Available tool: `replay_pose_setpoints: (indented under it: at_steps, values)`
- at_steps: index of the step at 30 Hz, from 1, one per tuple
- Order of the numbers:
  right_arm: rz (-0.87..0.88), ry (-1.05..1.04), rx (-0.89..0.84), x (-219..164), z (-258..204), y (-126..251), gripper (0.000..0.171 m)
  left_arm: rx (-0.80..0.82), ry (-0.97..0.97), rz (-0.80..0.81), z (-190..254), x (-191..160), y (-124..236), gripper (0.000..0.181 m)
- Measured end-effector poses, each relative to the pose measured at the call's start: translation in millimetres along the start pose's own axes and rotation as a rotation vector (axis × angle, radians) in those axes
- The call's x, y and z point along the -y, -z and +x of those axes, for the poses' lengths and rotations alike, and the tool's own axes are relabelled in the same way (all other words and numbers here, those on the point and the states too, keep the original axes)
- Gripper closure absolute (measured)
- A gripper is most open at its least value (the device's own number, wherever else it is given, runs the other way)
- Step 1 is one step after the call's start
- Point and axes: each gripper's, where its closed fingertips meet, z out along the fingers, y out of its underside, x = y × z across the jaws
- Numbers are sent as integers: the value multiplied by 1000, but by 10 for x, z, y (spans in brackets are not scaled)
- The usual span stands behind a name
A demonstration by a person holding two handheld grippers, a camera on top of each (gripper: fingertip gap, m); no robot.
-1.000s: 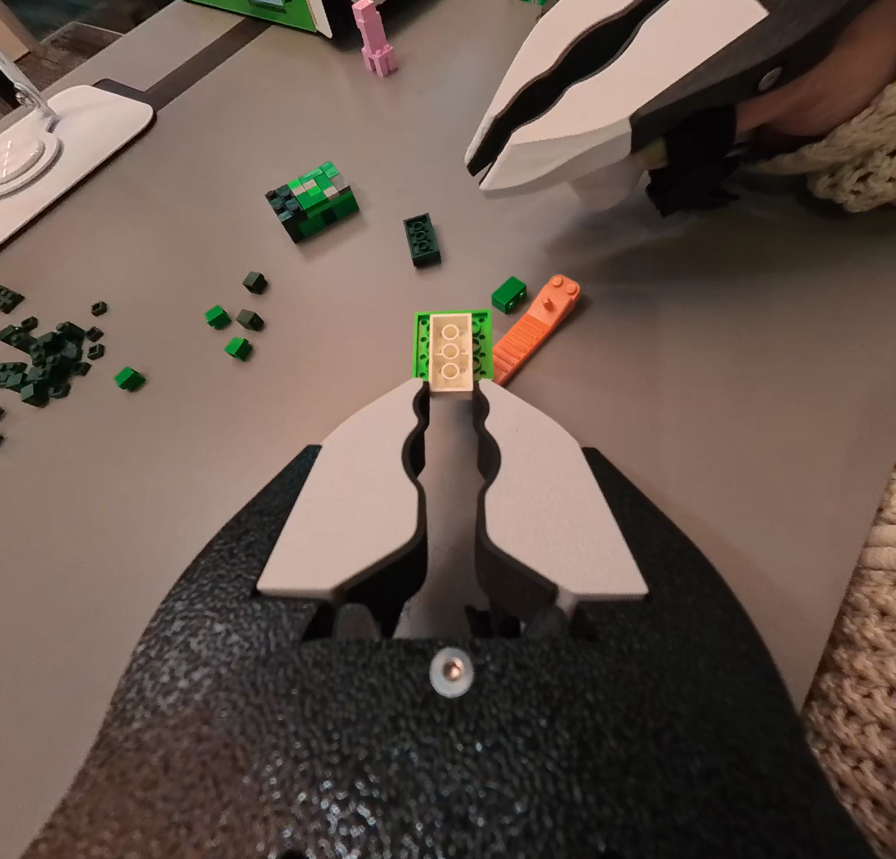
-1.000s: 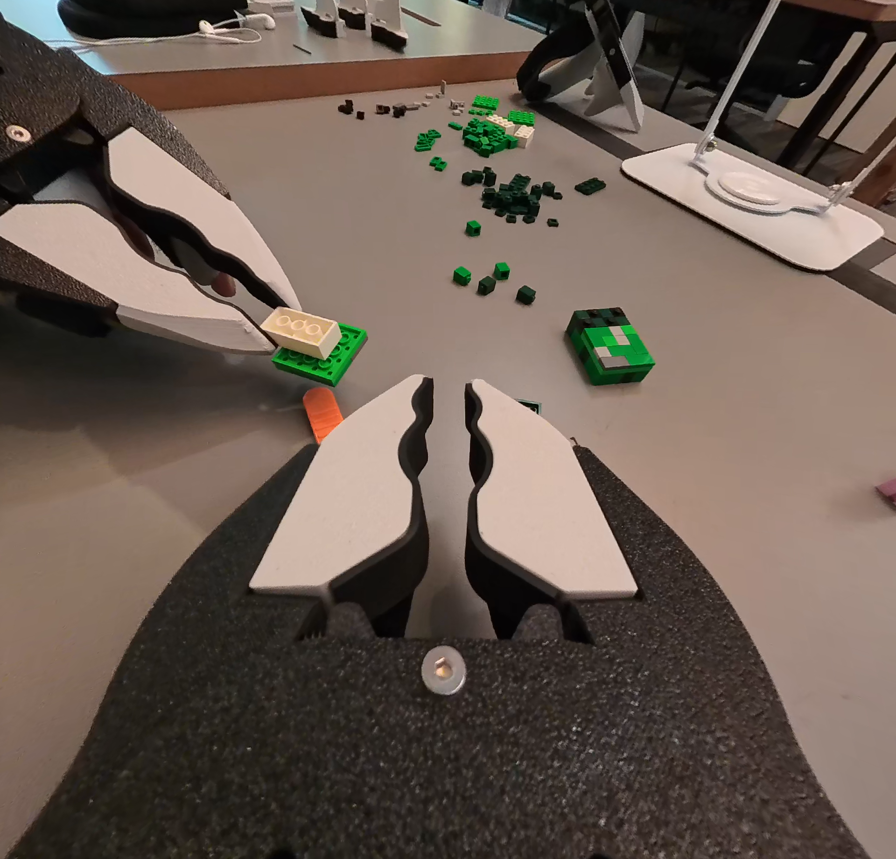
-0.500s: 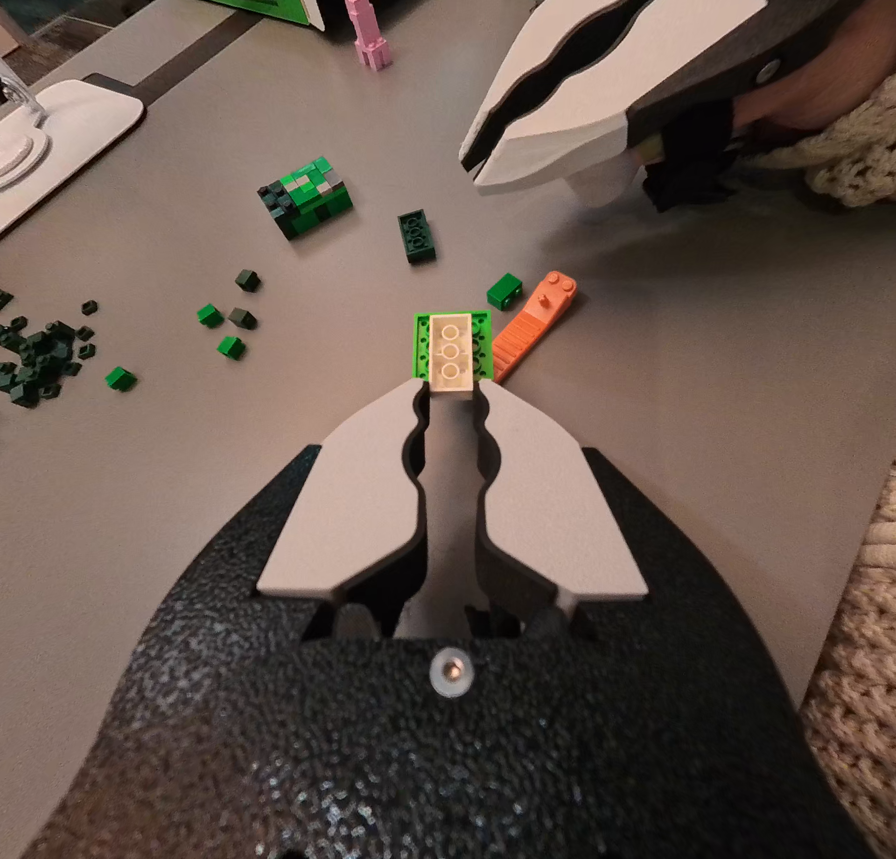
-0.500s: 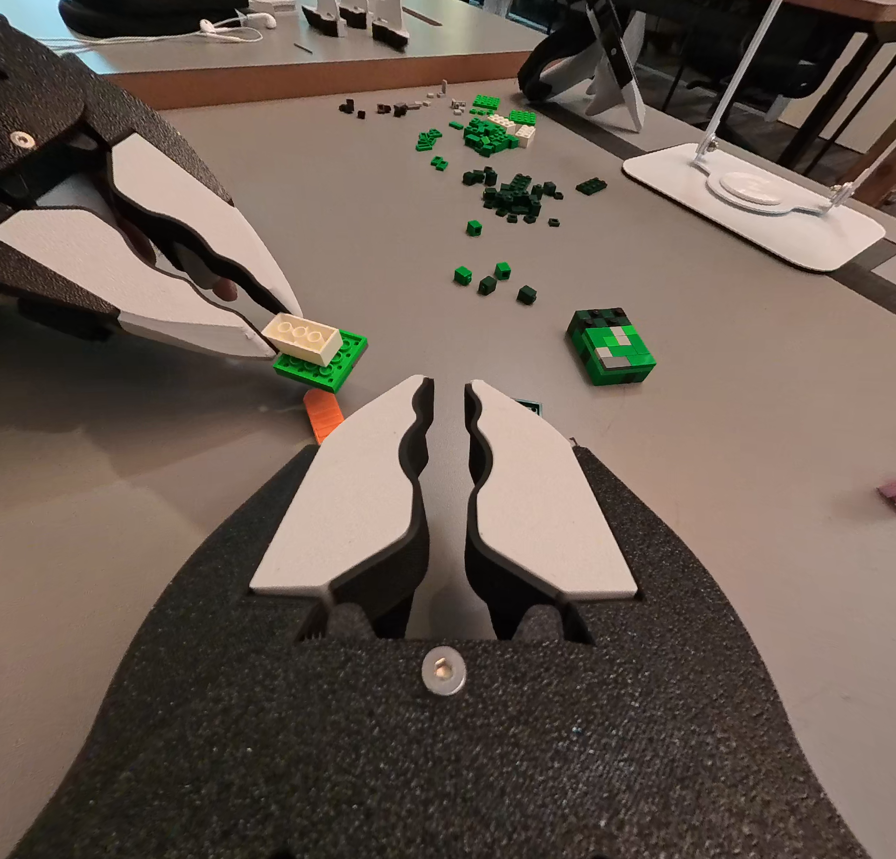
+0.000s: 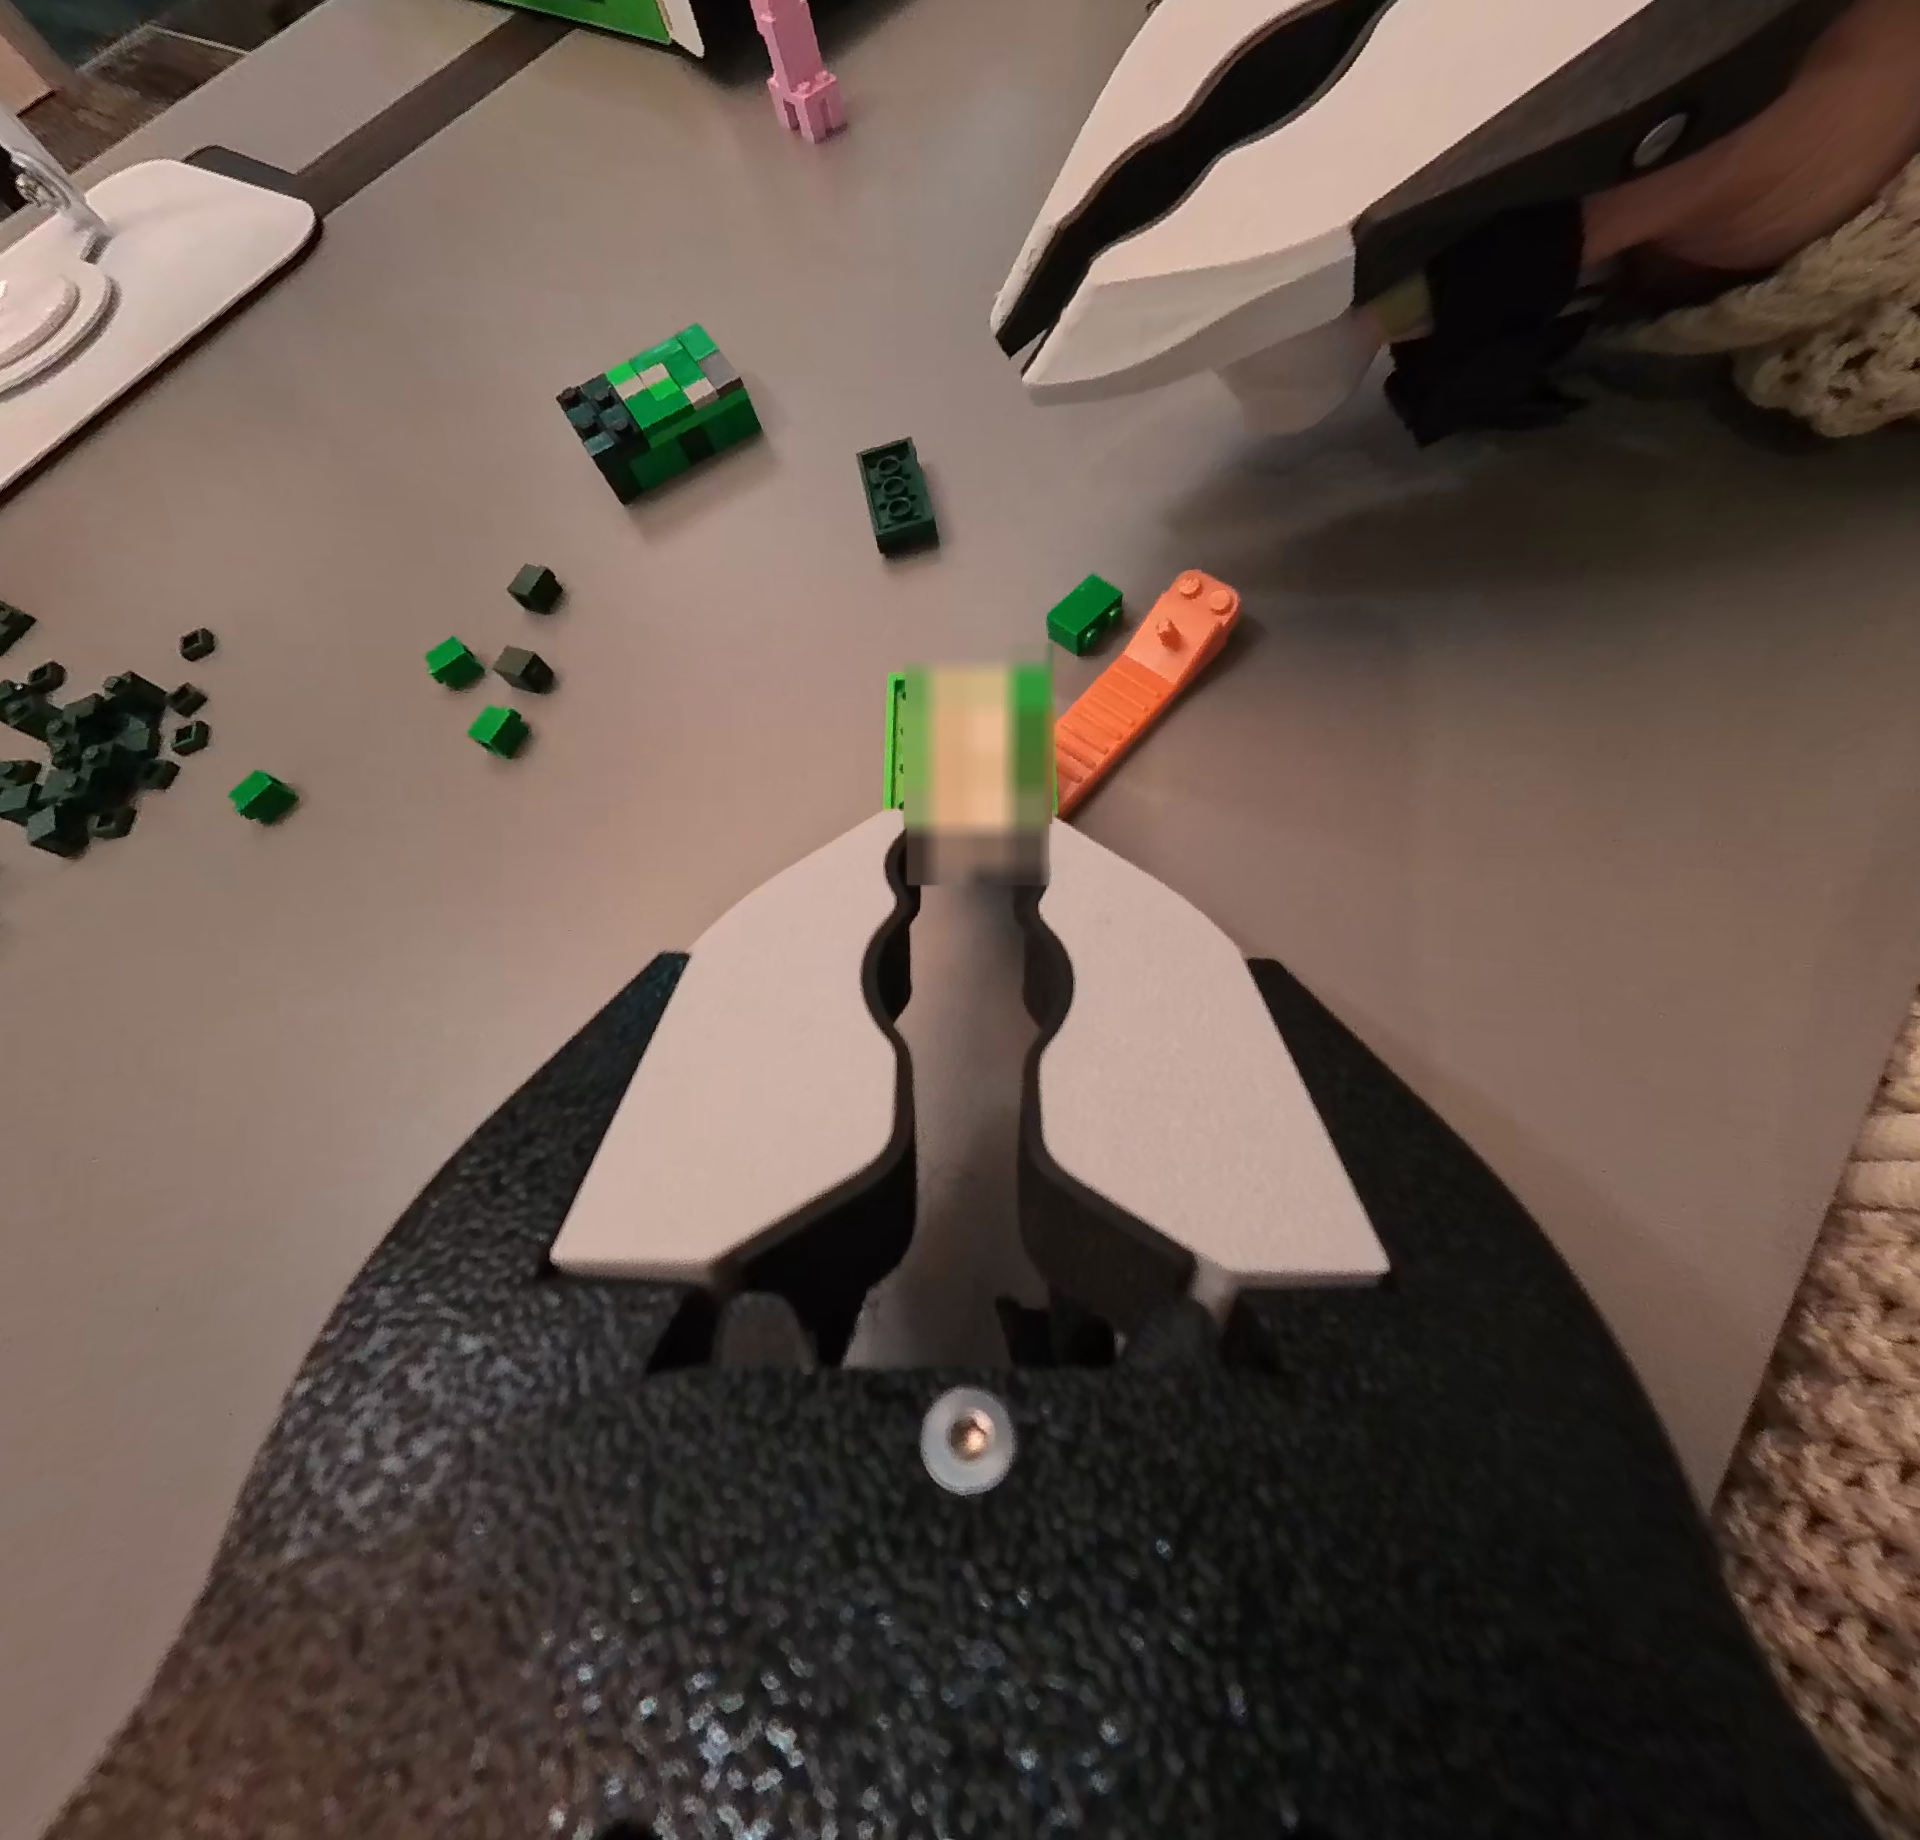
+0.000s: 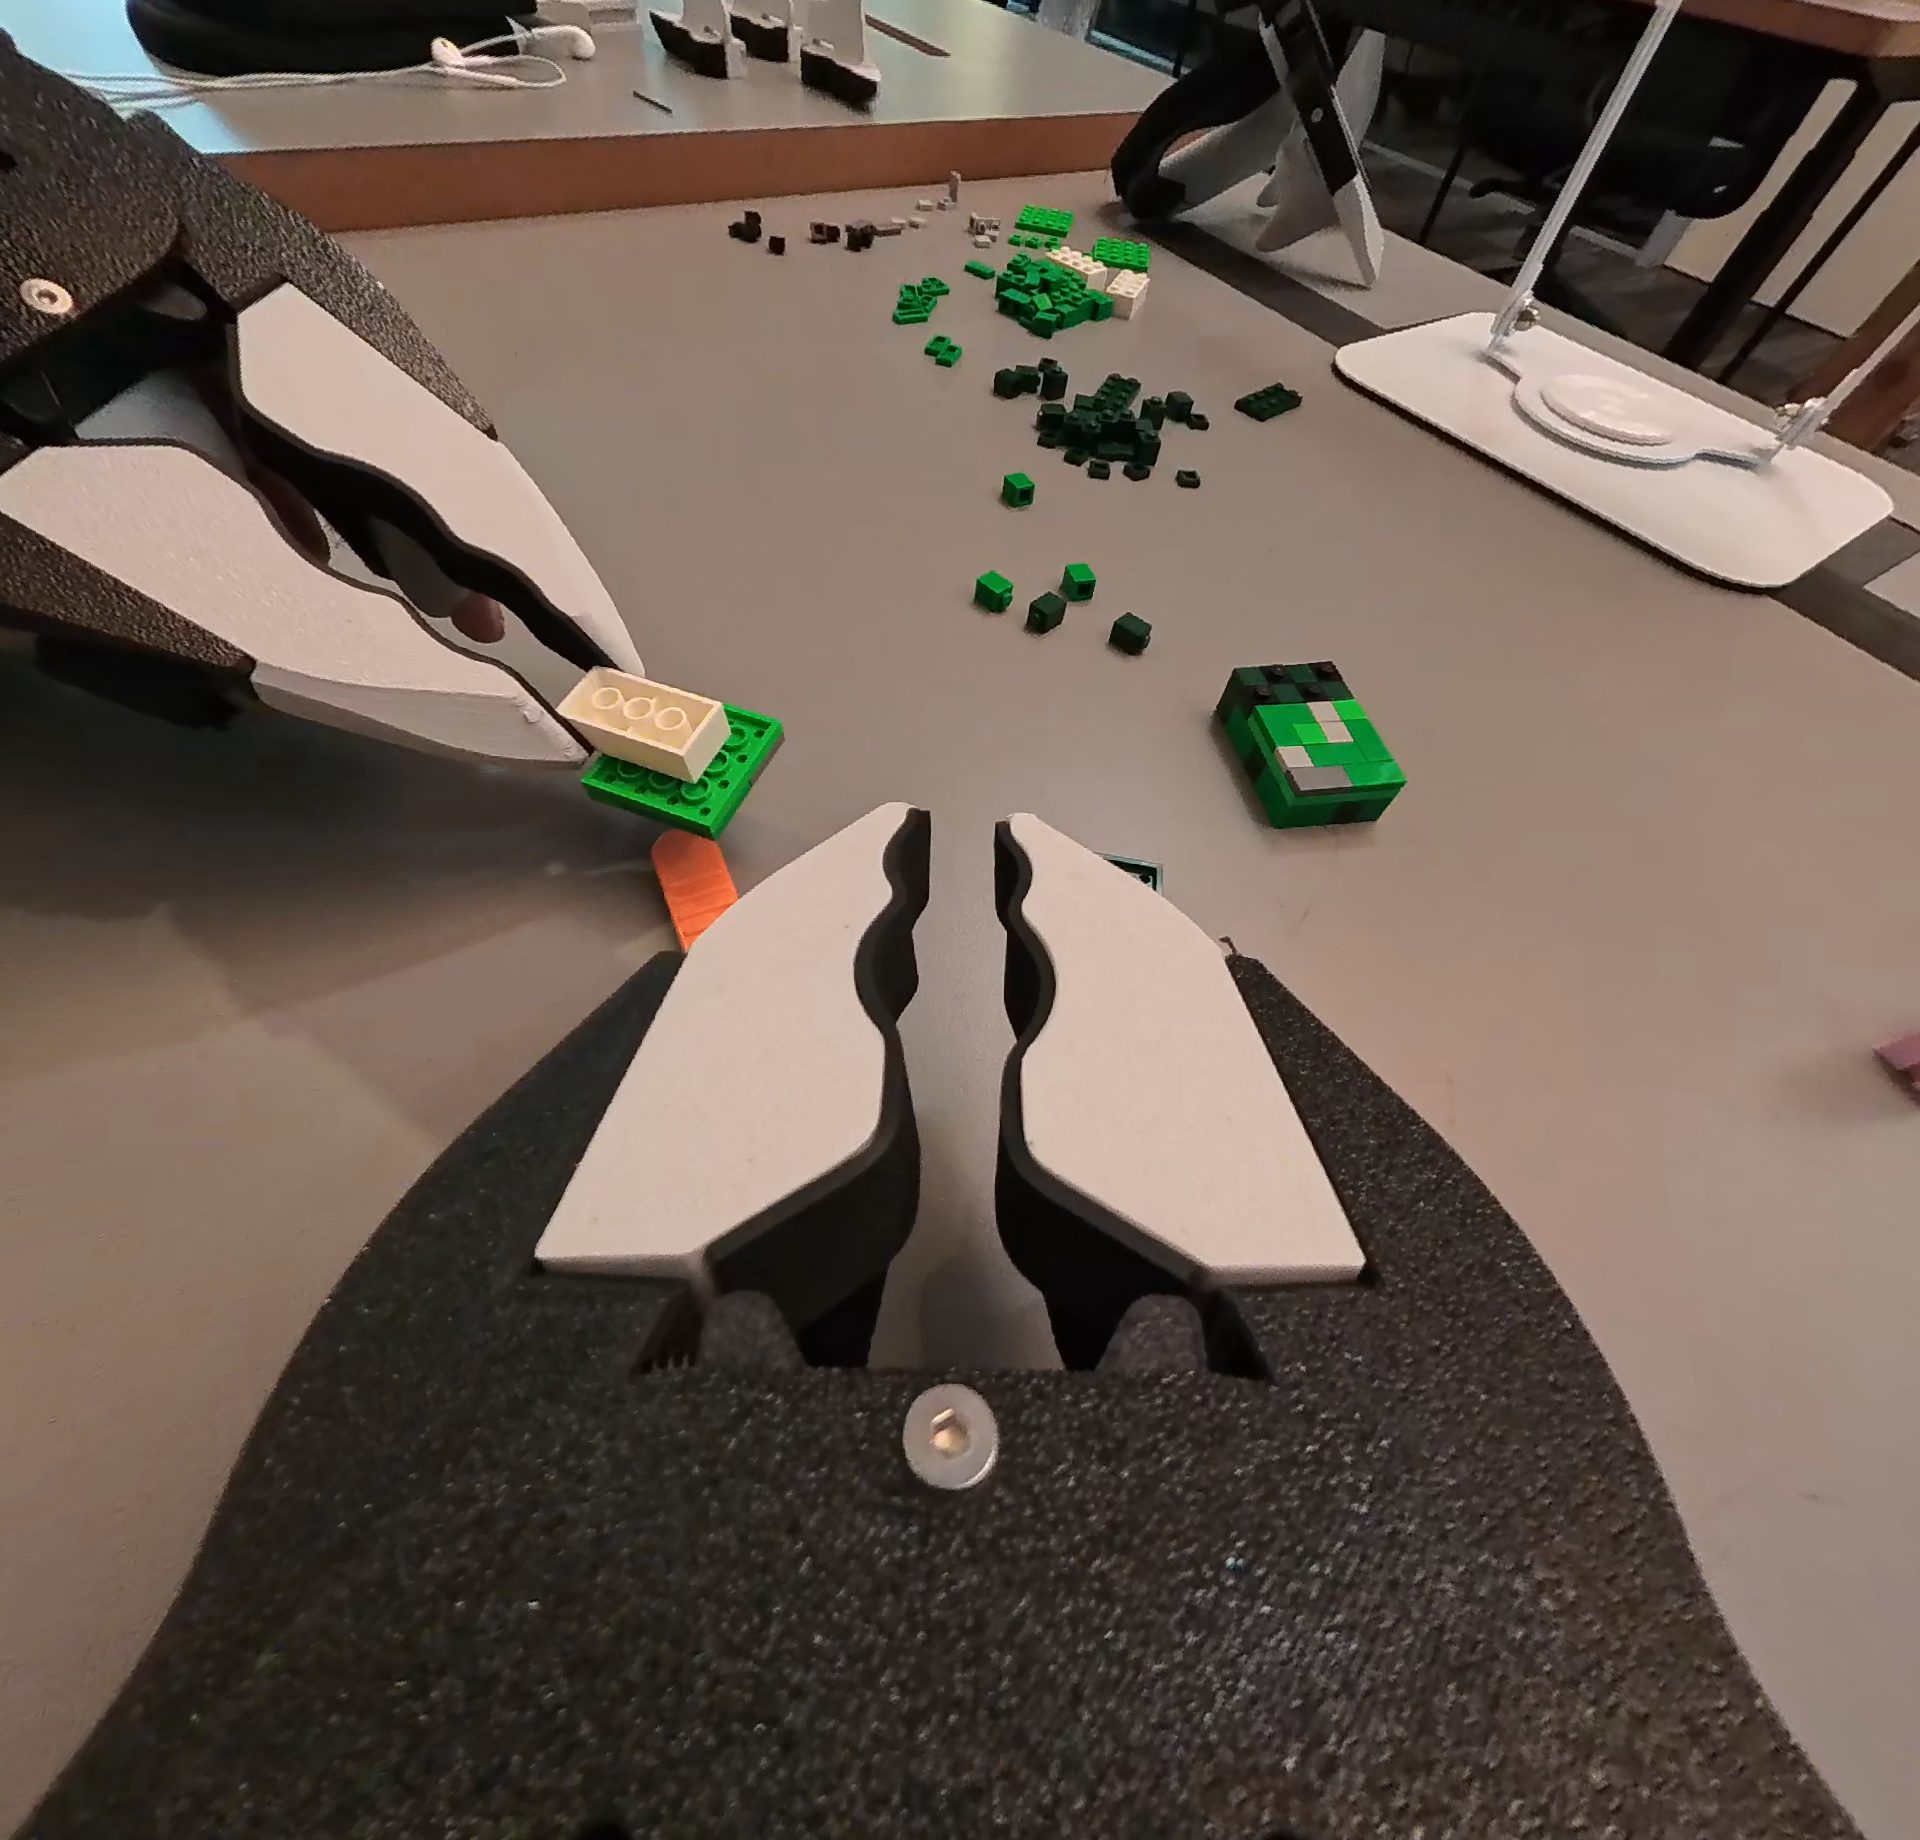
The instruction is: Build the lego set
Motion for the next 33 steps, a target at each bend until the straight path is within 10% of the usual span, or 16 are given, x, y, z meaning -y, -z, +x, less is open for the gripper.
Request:
replay_pose_setpoints:
  at_steps: [8,18,33]
  values:
    - [3,-2,-1,4,4,0,160,-1,140,27,-95,20,39,164]
    - [6,0,-1,10,6,2,161,-568,865,469,-114,568,497,164]
    - [2,5,-1,11,4,-2,161,-629,942,534,-176,617,582,164]
